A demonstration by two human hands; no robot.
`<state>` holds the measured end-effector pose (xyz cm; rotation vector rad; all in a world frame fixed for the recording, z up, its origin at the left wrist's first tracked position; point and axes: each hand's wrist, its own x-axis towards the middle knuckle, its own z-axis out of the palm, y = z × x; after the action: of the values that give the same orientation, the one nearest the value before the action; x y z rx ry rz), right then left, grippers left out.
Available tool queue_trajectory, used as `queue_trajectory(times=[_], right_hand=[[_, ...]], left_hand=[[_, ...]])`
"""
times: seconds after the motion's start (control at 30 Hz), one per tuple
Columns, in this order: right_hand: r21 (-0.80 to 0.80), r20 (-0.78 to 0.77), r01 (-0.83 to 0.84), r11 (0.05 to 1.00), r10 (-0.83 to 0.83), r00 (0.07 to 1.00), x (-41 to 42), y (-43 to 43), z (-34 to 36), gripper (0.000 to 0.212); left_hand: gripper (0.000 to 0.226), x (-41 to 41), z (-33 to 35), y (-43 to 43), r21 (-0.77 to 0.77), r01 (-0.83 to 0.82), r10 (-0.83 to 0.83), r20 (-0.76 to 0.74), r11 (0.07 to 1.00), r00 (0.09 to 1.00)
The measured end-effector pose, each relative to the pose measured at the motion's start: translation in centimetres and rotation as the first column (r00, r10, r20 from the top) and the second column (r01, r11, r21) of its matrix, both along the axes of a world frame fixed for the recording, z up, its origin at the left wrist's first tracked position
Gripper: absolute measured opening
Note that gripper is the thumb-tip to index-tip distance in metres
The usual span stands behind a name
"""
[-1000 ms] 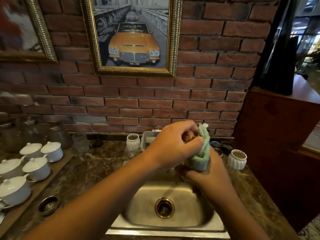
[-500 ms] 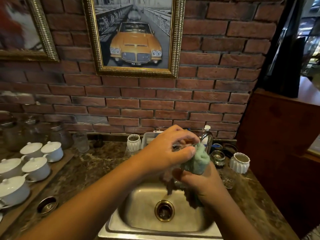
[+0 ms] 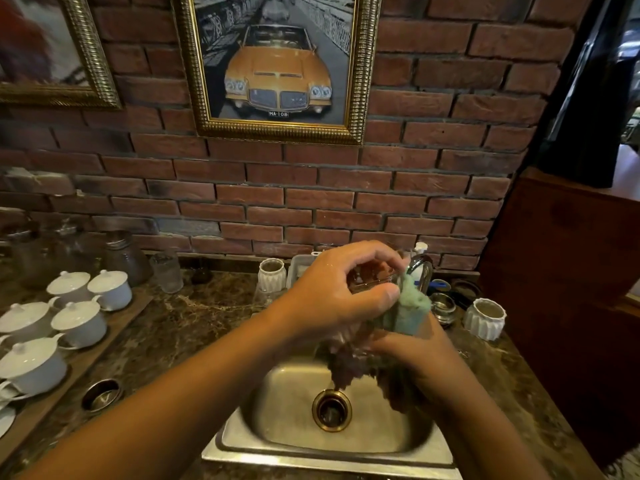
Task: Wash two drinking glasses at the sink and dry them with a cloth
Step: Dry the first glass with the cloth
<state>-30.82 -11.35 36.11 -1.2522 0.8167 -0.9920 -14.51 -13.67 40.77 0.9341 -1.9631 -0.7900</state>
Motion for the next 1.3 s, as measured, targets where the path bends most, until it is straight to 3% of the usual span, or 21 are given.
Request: queue_trajectory(times=[0.1, 0.2, 0.23, 0.3, 0.37, 0.4, 0.5, 0.57, 0.63, 0.7, 0.8, 0.87, 0.93, 1.0, 1.03, 1.07, 1.1, 1.2, 1.27, 1.3], right_hand=[[0.201, 0.418, -0.318, 0.927, 0.212, 0.883, -0.4, 0.8, -0.6, 0.086], [0.036, 0.623, -0.559, 0.829, 0.419, 0.661, -0.2, 1.3, -1.3, 0.056], [0.027, 0.601, -0.548, 0.836, 0.424, 0.677, -0.2, 1.3, -1.3, 0.052], [0.074, 0.474, -0.427, 0.901, 0.345, 0.810, -0.3, 1.1, -1.1, 0.065], [0.065, 0.244, -0.177, 0.982, 0.157, 0.957, -0.3, 0.8, -1.1, 0.074], [-0.013, 0.117, -0.065, 0.998, 0.066, 0.991, -0.2, 0.5, -1.0, 0.071], [-0.395, -0.197, 0.143, 0.908, -0.235, 0.952, 0.5, -0.4, -1.0, 0.068], [-0.550, -0.275, 0.218, 0.806, -0.421, 0.865, 0.8, -0.4, -1.2, 0.079], [-0.580, -0.282, 0.238, 0.779, -0.466, 0.839, 0.9, -0.3, -1.3, 0.086], [-0.535, -0.271, 0.188, 0.824, -0.378, 0.885, 0.7, -0.3, -1.4, 0.085], [-0.333, -0.226, 0.104, 0.937, -0.187, 0.956, 0.1, -0.2, -0.6, 0.065], [-0.205, -0.165, 0.032, 0.978, -0.067, 0.984, -0.7, -0.3, -0.2, 0.053], [-0.078, -0.052, -0.068, 0.995, 0.064, 0.997, -1.4, -0.5, 0.0, 0.054], [0.089, 0.222, -0.308, 0.947, 0.282, 0.933, -1.6, 0.1, 0.2, 0.058], [0.067, 0.352, -0.454, 0.888, 0.405, 0.844, -1.2, 0.5, 0.2, 0.051], [-0.015, 0.423, -0.500, 0.866, 0.459, 0.781, -1.2, 0.7, -0.3, 0.043], [-0.078, 0.446, -0.461, 0.884, 0.445, 0.777, -1.5, 0.9, -0.5, 0.040], [-0.020, 0.519, -0.491, 0.871, 0.429, 0.740, -0.5, 1.5, -0.9, 0.049], [0.061, 0.444, -0.390, 0.919, 0.325, 0.835, -0.1, 1.6, -1.0, 0.082], [0.112, 0.362, -0.261, 0.959, 0.205, 0.909, -0.1, 1.1, -1.2, 0.094]], left_hand=[[0.044, 0.1, 0.9, 1.0, -0.013, 0.129, -0.129, 0.008, 0.992, 0.992], [0.043, 0.1, 1.5, 1.4, -0.090, 0.222, -0.212, 0.102, 0.971, 0.972], [0.043, 0.3, 1.7, 1.2, -0.087, 0.235, -0.224, 0.119, 0.968, 0.967], [0.046, 0.6, 1.6, 0.8, -0.035, 0.215, -0.208, 0.144, 0.976, 0.967], [0.051, 1.0, 1.1, 0.3, -0.012, 0.153, -0.148, 0.193, 0.988, 0.970], [0.053, 1.0, 0.8, 0.1, -0.012, 0.113, -0.108, 0.217, 0.993, 0.970], [0.057, 0.0, -0.2, -0.2, 0.017, -0.048, 0.043, 0.222, 0.999, 0.974], [0.059, -0.8, -0.8, -0.3, 0.036, -0.148, 0.138, 0.191, 0.988, 0.972], [0.053, -1.1, -1.1, -0.3, 0.009, -0.180, 0.176, 0.167, 0.984, 0.970], [0.048, -0.9, -1.0, -0.1, -0.013, -0.145, 0.146, 0.115, 0.989, 0.983], [0.049, -0.2, -0.4, 0.5, -0.034, -0.045, 0.048, 0.066, 0.998, 0.997], [0.053, 0.1, 0.0, 0.9, -0.033, -0.005, 0.007, 0.060, 0.999, 0.998], [0.053, 0.3, 0.7, 1.4, -0.032, 0.035, -0.033, 0.070, 0.999, 0.997], [0.050, 0.2, 1.4, 2.1, -0.048, 0.126, -0.121, 0.099, 0.991, 0.988], [0.049, 0.1, 1.6, 2.4, -0.072, 0.177, -0.167, 0.130, 0.982, 0.977], [0.048, 0.0, 1.9, 2.6, -0.100, 0.223, -0.205, 0.170, 0.970, 0.964], [0.049, -0.1, 2.1, 2.7, -0.122, 0.264, -0.236, 0.205, 0.957, 0.950], [0.060, 0.3, 2.3, 2.3, -0.050, 0.310, -0.293, 0.214, 0.949, 0.932], [0.070, 0.9, 1.7, 1.5, 0.010, 0.252, -0.250, 0.170, 0.968, 0.953], [0.073, 1.2, 1.2, 1.1, 0.005, 0.195, -0.193, 0.164, 0.981, 0.967]])
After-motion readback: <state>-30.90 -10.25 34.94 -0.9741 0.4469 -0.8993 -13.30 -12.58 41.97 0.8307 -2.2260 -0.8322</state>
